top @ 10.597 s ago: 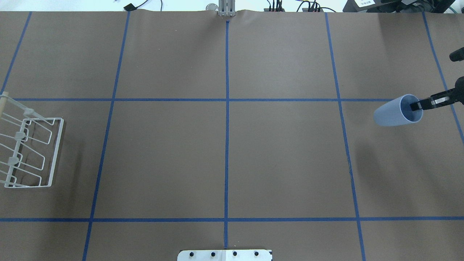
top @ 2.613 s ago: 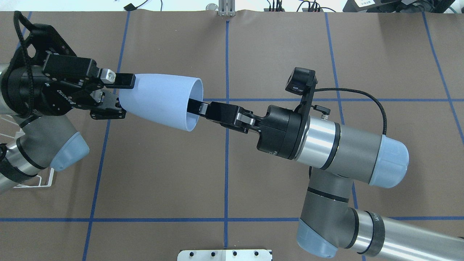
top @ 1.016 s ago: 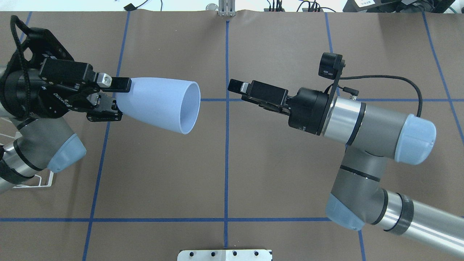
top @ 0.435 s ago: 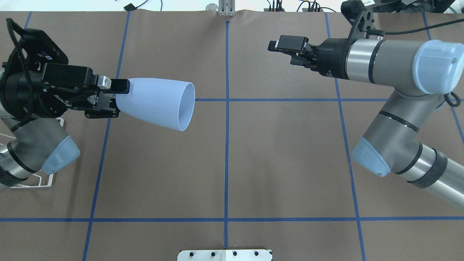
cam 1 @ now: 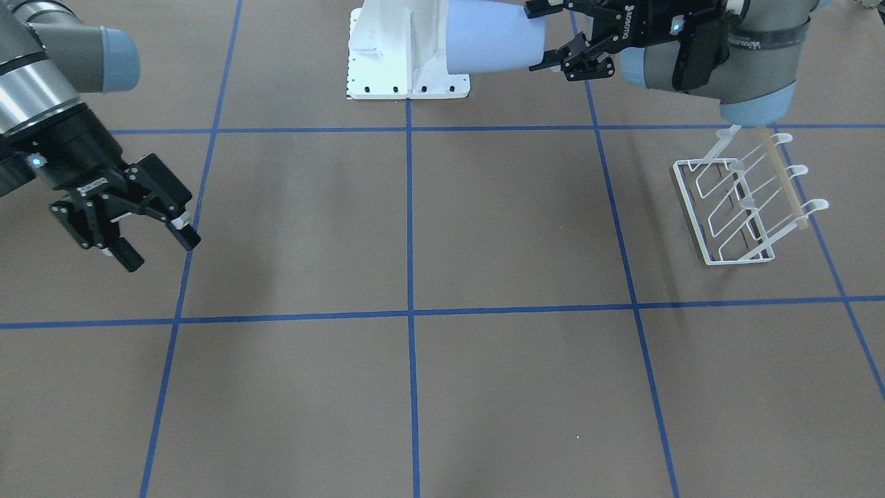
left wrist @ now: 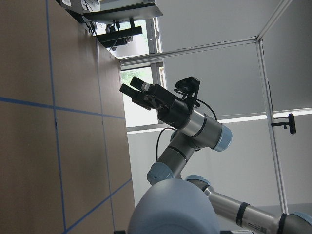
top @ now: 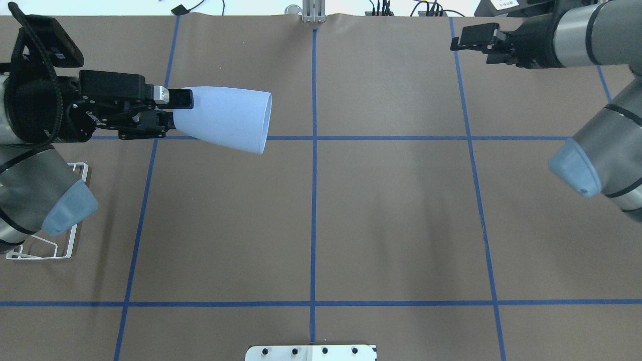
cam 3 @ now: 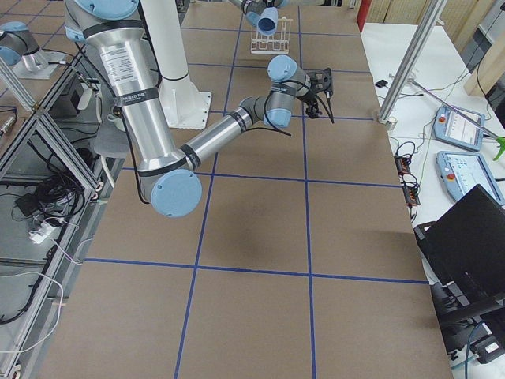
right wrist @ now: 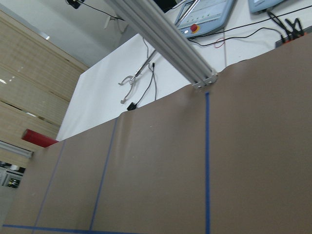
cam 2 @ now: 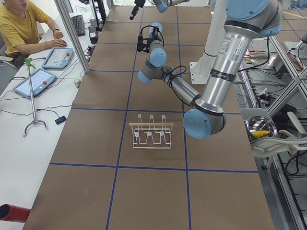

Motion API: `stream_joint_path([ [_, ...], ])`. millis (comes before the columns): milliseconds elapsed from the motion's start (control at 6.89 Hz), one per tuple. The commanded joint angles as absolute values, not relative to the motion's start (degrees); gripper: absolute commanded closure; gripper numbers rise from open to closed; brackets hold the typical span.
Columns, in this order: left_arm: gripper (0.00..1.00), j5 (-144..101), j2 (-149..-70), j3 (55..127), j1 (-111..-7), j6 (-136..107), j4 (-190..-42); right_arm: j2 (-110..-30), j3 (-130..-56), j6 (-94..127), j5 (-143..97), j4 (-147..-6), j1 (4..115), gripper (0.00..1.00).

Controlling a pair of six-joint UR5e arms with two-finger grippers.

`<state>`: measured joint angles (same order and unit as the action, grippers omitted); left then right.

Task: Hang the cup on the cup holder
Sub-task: 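Retract the right arm while the left gripper carries the cup toward the wire rack, then lower the held cup with the left gripper down onto the white wire rack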

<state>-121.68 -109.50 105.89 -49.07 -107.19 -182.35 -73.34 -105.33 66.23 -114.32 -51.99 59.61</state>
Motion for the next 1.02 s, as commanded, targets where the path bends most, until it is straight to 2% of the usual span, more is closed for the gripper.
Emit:
stream_joint_path([
  [0,1.0,-122.0,-107.4,116.9,-49.9,-95.1,-159.6,-77.6,-105.1,50.5,-117.5,-59.7,66.9,0.01],
  [435,1.0,-121.8,-107.3,135.0,-50.7,-77.0,-120.0,-81.7,-105.0,20.7,-120.5,-75.1,76.2,0.01],
  [871,1.0,-121.7,-107.2,137.7,-54.3,-63.3,-102.2,-85.6,-104.9,0.0,-124.7,-87.3,83.0,0.01],
])
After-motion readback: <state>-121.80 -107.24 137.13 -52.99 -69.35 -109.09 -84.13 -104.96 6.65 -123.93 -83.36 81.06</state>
